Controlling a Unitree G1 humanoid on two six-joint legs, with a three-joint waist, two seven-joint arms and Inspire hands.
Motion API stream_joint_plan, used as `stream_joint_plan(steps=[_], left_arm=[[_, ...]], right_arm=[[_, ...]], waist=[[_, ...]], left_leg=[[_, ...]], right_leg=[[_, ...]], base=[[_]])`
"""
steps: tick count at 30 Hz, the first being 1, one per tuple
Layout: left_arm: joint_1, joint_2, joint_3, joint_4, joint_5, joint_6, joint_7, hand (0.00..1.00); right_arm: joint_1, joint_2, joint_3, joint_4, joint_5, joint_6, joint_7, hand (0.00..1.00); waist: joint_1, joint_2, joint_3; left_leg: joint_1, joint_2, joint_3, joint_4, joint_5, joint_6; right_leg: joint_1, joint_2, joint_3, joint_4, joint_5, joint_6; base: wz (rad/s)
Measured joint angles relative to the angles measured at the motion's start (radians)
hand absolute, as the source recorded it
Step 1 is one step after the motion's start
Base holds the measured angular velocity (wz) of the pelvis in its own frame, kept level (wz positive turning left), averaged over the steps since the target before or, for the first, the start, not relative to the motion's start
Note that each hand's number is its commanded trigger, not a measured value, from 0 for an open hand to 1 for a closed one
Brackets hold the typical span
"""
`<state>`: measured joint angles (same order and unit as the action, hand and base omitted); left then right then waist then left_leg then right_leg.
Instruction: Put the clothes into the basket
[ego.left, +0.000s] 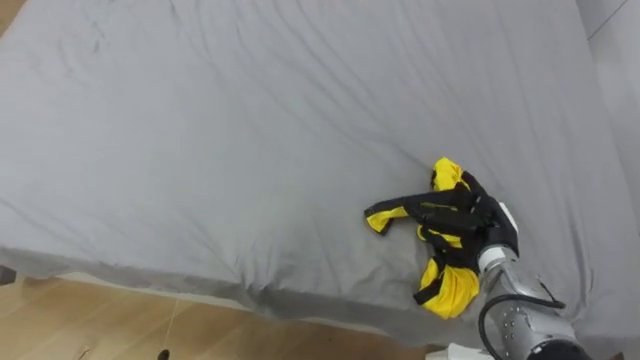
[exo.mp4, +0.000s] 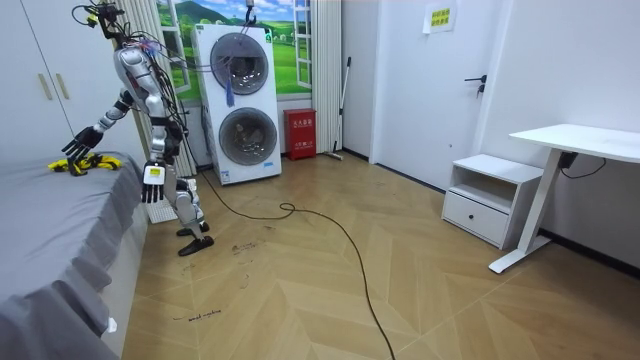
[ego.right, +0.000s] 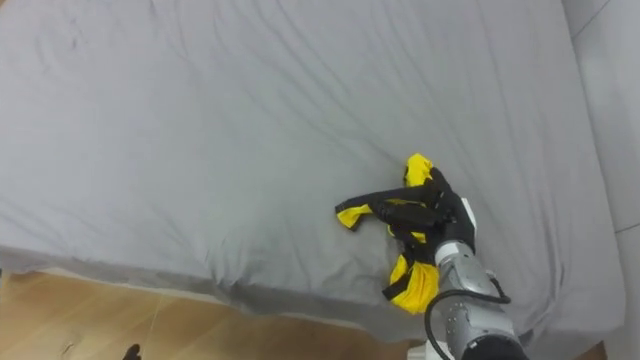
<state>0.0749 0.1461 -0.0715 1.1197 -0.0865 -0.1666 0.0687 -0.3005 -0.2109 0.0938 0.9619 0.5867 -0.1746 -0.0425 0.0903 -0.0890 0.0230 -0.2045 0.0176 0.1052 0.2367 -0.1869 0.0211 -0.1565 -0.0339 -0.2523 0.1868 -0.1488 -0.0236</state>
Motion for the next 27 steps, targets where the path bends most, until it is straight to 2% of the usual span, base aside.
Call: stream_joint_plan(steps=[6, 14, 23, 27], left_arm=[[-0.013, 0.001, -0.027, 0.002, -0.031, 0.015, 0.000, 0.00], [-0.028, -0.012, -0.031, 0.004, -0.030, 0.016, -0.008, 0.00], [-0.036, -0.015, -0.031, 0.000, -0.030, 0.016, -0.011, 0.00], [-0.051, -0.018, -0.032, 0.002, -0.029, 0.030, -0.011, 0.00]], right_arm=[[-0.049, -0.023, 0.000, 0.112, -0.008, -0.009, -0.043, 0.00], [-0.109, -0.043, -0.075, 0.188, -0.087, -0.022, -0.119, 0.00], [-0.115, -0.073, -0.079, 0.202, -0.089, -0.022, -0.152, 0.00], [-0.118, -0.073, -0.079, 0.221, -0.184, -0.022, -0.147, 0.00]], waist=[[0.000, 0.013, 0.0083], [0.005, 0.039, 0.0090], [0.020, 0.039, 0.0074], [0.020, 0.036, 0.0080]], left_leg=[[-0.001, -0.003, -0.002, 0.001, 0.001, 0.001], [-0.047, -0.014, -0.024, -0.004, 0.021, 0.005], [-0.073, -0.016, -0.028, -0.004, 0.029, 0.008], [-0.086, -0.016, -0.029, -0.001, 0.034, 0.011]], right_leg=[[0.001, -0.001, -0.004, 0.000, 0.000, 0.001], [-0.039, -0.008, -0.013, 0.002, 0.002, 0.003], [-0.069, -0.015, -0.026, 0.020, 0.004, 0.003], [-0.082, -0.019, -0.024, 0.021, 0.005, 0.004]], base=[[0.00], [0.09], [0.02], [0.01]])
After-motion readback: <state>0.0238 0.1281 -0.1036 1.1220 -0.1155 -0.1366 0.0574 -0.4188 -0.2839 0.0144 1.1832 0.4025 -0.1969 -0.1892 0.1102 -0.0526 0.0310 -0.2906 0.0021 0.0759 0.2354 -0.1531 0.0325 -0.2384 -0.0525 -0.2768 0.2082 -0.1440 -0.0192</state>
